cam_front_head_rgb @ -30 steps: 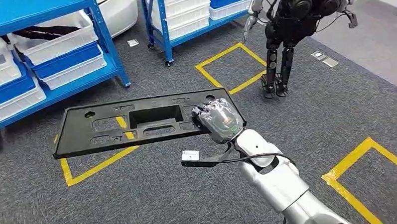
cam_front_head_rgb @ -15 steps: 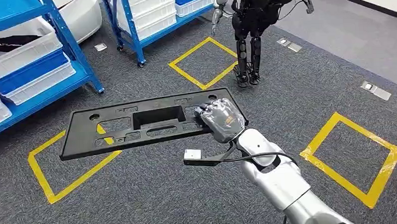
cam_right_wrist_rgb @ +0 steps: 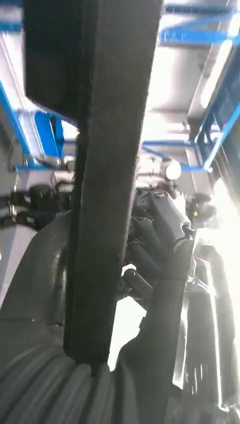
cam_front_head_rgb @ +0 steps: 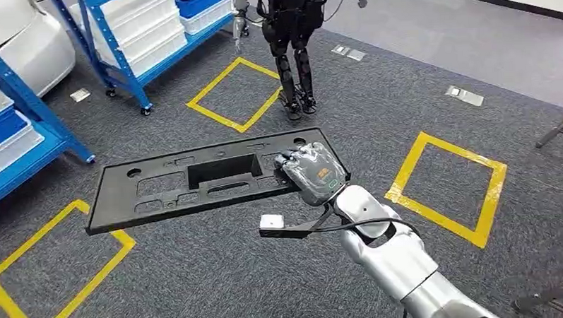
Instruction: Take the parts from the cabinet and place them on the table.
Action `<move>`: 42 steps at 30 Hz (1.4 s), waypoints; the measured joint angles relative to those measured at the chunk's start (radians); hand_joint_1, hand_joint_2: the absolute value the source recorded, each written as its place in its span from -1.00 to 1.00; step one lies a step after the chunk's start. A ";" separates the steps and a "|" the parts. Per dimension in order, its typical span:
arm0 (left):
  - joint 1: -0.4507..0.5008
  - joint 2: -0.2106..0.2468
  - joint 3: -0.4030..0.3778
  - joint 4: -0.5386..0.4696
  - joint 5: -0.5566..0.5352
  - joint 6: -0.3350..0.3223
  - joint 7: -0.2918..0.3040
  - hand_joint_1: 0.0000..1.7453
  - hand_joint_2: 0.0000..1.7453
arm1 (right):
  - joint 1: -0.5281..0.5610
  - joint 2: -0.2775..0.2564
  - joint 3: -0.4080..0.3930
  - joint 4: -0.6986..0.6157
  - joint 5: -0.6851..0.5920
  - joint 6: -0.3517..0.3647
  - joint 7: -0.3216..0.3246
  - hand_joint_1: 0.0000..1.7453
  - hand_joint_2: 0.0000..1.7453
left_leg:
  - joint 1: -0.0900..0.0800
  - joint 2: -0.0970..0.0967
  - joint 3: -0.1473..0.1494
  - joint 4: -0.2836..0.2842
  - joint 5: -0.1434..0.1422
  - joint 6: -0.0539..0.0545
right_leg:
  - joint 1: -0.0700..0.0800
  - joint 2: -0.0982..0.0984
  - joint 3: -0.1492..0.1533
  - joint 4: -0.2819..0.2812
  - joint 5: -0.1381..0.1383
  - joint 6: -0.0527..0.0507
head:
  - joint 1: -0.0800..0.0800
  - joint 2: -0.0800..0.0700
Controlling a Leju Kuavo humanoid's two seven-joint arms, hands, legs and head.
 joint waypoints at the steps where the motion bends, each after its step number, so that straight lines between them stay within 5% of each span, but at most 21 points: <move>1: -0.001 0.000 0.000 0.000 0.000 0.000 0.000 -1.00 1.00 | 0.000 0.000 0.000 0.000 0.000 0.000 0.002 1.00 1.00 | 0.002 0.009 0.004 -0.021 -0.006 -0.002 | 0.002 0.012 -0.009 0.003 0.001 0.006 | 0.001 0.000; 4: -0.005 -0.001 0.000 0.000 0.000 0.000 0.000 -1.00 1.00 | 0.002 -0.009 -0.008 0.004 0.003 -0.001 0.007 1.00 1.00 | -0.008 0.041 0.001 -0.023 0.002 0.011 | -0.003 0.044 -0.026 -0.008 0.016 0.030 | 0.000 0.000; 7: -0.006 -0.001 0.000 -0.001 -0.001 0.000 0.000 -1.00 1.00 | 0.000 -0.018 -0.012 0.004 0.004 -0.001 0.007 1.00 1.00 | -0.008 0.076 0.001 -0.038 0.016 0.033 | 0.002 -0.074 -0.092 0.111 -0.049 0.022 | 0.007 0.000; 10: -0.003 -0.001 0.000 -0.001 -0.001 -0.002 0.000 -1.00 1.00 | 0.005 -0.019 -0.012 0.008 0.004 -0.001 0.007 1.00 1.00 | -0.016 0.120 -0.003 -0.038 0.016 0.035 | 0.000 -0.092 -0.203 0.346 -0.126 0.024 | 0.006 0.000; 11: -0.003 -0.001 0.000 -0.001 -0.002 -0.002 0.000 -1.00 1.00 | 0.007 -0.020 -0.012 0.010 0.004 -0.001 0.007 1.00 1.00 | -0.017 0.132 -0.003 -0.038 0.016 0.035 | 0.000 -0.094 -0.195 0.333 -0.117 0.032 | 0.006 0.000; 13: -0.005 -0.001 0.000 -0.001 -0.002 -0.003 0.000 -1.00 1.00 | 0.007 -0.023 -0.013 0.011 0.005 -0.001 0.006 1.00 1.00 | -0.017 0.158 -0.003 -0.038 0.016 0.034 | 0.000 -0.110 -0.100 0.168 -0.063 0.048 | 0.006 0.000; 15: -0.006 -0.001 0.000 -0.001 -0.002 -0.003 -0.001 -1.00 1.00 | 0.005 -0.023 -0.016 0.011 0.005 -0.001 0.007 1.00 1.00 | -0.023 0.176 0.000 -0.037 0.013 0.030 | 0.004 -0.193 0.002 0.000 -0.030 0.044 | 0.008 0.000; 19: -0.007 -0.002 0.000 -0.001 -0.003 -0.003 -0.005 -1.00 1.00 | 0.006 -0.022 -0.018 0.011 0.005 -0.002 0.006 1.00 1.00 | -0.027 0.224 0.003 -0.034 0.009 0.010 | 0.017 -0.145 -0.006 -0.010 -0.008 0.018 | 0.007 0.000; 20: -0.008 -0.002 0.000 -0.002 -0.003 -0.003 -0.005 -1.00 1.00 | 0.006 -0.022 -0.018 0.011 0.005 -0.002 0.006 1.00 1.00 | -0.022 0.224 -0.003 -0.028 0.002 0.003 | -0.001 -0.132 0.000 -0.017 0.000 0.007 | 0.005 0.000; 22: -0.008 -0.002 0.000 -0.002 -0.003 -0.003 -0.006 -1.00 1.00 | 0.005 -0.019 -0.019 0.011 0.006 -0.002 0.006 1.00 1.00 | -0.012 0.125 -0.033 0.069 -0.070 -0.007 | -0.002 -0.111 0.000 -0.017 0.005 -0.010 | 0.005 0.000; 25: -0.002 -0.002 0.001 -0.001 0.000 -0.003 -0.004 -1.00 1.00 | 0.007 -0.010 -0.016 0.012 0.006 -0.001 0.006 1.00 1.00 | -0.011 0.092 -0.126 0.278 -0.160 -0.016 | 0.002 -0.072 -0.002 -0.014 0.006 -0.011 | 0.003 0.000; 28: -0.003 -0.001 0.003 -0.001 0.002 -0.003 -0.003 -1.00 1.00 | 0.008 -0.006 -0.016 0.014 0.009 -0.001 0.005 1.00 1.00 | -0.007 0.085 -0.069 0.157 -0.064 -0.012 | 0.002 -0.029 -0.002 -0.004 0.005 -0.010 | 0.004 0.000; 29: -0.003 -0.001 0.005 -0.001 0.002 -0.003 -0.003 -1.00 1.00 | 0.008 -0.003 -0.015 0.013 0.010 0.000 0.005 1.00 1.00 | -0.004 0.068 -0.027 0.068 -0.020 -0.009 | 0.002 -0.015 -0.002 0.000 0.005 -0.010 | 0.004 0.000; 30: -0.003 0.000 0.005 -0.001 0.003 -0.003 -0.003 -1.00 1.00 | 0.008 0.001 -0.015 0.014 0.010 0.000 0.005 1.00 1.00 | 0.002 0.018 0.002 0.005 -0.007 -0.005 | 0.001 -0.005 -0.006 0.001 0.005 -0.009 | 0.004 0.000; 31: -0.001 0.000 0.006 0.000 0.003 -0.003 -0.002 -1.00 1.00 | 0.003 0.005 -0.015 0.014 0.010 0.000 0.005 1.00 1.00 | 0.003 0.001 0.006 -0.012 -0.013 -0.002 | 0.012 0.006 -0.015 0.007 0.007 -0.005 | 0.007 0.000; 34: -0.005 0.001 0.007 0.000 0.005 -0.001 -0.003 -1.00 1.00 | 0.004 0.010 -0.015 0.014 0.013 0.000 0.004 1.00 1.00 | -0.009 0.033 0.000 -0.009 -0.008 0.011 | -0.003 0.037 -0.030 -0.003 0.021 0.021 | 0.003 0.000; 35: -0.005 0.001 0.007 -0.001 0.005 -0.002 -0.003 -1.00 1.00 | 0.005 0.007 -0.016 0.014 0.013 -0.001 0.003 1.00 1.00 | -0.005 0.048 0.006 -0.028 0.002 0.022 | 0.009 0.048 -0.037 -0.007 0.024 0.029 | 0.003 0.000; 37: -0.007 -0.001 0.008 -0.001 0.004 -0.002 -0.005 -1.00 1.00 | 0.002 0.004 -0.016 0.016 0.014 -0.001 0.000 1.00 1.00 | -0.003 0.071 0.012 -0.047 0.016 0.036 | 0.009 -0.053 -0.075 0.063 -0.015 0.021 | 0.009 0.000; 38: -0.005 -0.001 0.008 -0.001 0.004 -0.003 -0.005 -1.00 1.00 | 0.000 0.006 -0.016 0.016 0.014 -0.001 0.000 1.00 1.00 | -0.006 0.086 0.010 -0.048 0.018 0.040 | 0.007 -0.075 -0.120 0.149 -0.051 0.015 | 0.011 0.000; 40: -0.003 0.000 0.010 -0.001 0.003 -0.003 -0.005 -1.00 1.00 | 0.004 0.006 -0.016 0.019 0.013 -0.001 0.000 1.00 1.00 | -0.011 0.115 0.006 -0.047 0.018 0.040 | 0.004 -0.089 -0.193 0.304 -0.102 0.014 | 0.012 0.000; 42: -0.002 0.000 0.011 -0.001 0.003 -0.003 -0.003 -1.00 1.00 | 0.009 0.004 -0.016 0.022 0.014 -0.001 0.000 1.00 1.00 | -0.012 0.142 0.004 -0.047 0.017 0.039 | -0.003 -0.095 -0.185 0.299 -0.092 0.028 | 0.012 0.000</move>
